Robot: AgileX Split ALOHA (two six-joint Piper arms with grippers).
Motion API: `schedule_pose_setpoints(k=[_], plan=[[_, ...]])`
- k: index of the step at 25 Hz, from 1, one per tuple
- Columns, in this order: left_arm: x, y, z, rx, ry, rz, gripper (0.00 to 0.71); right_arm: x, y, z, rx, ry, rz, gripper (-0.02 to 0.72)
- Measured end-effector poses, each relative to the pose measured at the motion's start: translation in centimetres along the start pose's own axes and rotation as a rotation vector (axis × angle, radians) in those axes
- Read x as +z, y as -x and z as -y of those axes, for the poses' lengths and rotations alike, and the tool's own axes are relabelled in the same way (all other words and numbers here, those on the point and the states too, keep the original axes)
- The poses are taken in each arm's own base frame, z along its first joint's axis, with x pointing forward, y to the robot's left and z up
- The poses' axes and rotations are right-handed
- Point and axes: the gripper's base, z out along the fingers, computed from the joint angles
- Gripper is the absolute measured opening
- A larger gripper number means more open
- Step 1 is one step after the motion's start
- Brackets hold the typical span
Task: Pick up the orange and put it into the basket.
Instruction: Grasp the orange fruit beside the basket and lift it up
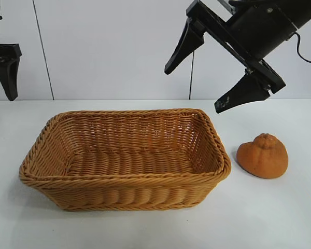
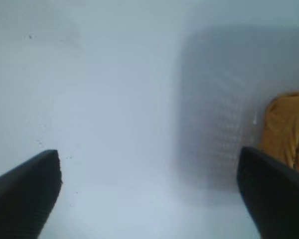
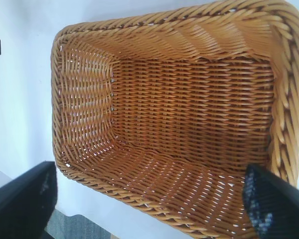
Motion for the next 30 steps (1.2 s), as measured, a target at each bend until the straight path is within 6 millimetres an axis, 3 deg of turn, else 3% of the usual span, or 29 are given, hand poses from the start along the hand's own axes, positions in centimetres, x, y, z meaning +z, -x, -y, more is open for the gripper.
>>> schedule_pose_setpoints(k=[5, 11, 17, 22, 30], plan=[[-0.3, -0.7, 0.4, 0.000, -0.030, -0.008, 0.675, 0.0, 0.0, 0.0, 0.000, 0.000, 0.000, 0.694], [-3.0, -4.4, 0.2, 0.021, -0.012, -0.003, 0.675, 0.0, 0.0, 0.0, -0.001, -0.002, 0.000, 0.694], [-6.0, -11.1, 0.0, 0.025, -0.002, 0.001, 0.673, 0.0, 0.0, 0.0, -0.002, -0.002, -0.003, 0.694], [-8.4, -18.1, -0.2, 0.031, -0.001, 0.053, 0.673, 0.0, -0.1, 0.0, -0.002, 0.000, -0.011, 0.694], [-9.2, -28.0, -0.8, 0.049, -0.008, 0.257, 0.673, 0.0, -0.2, 0.0, -0.002, 0.003, -0.025, 0.694]])
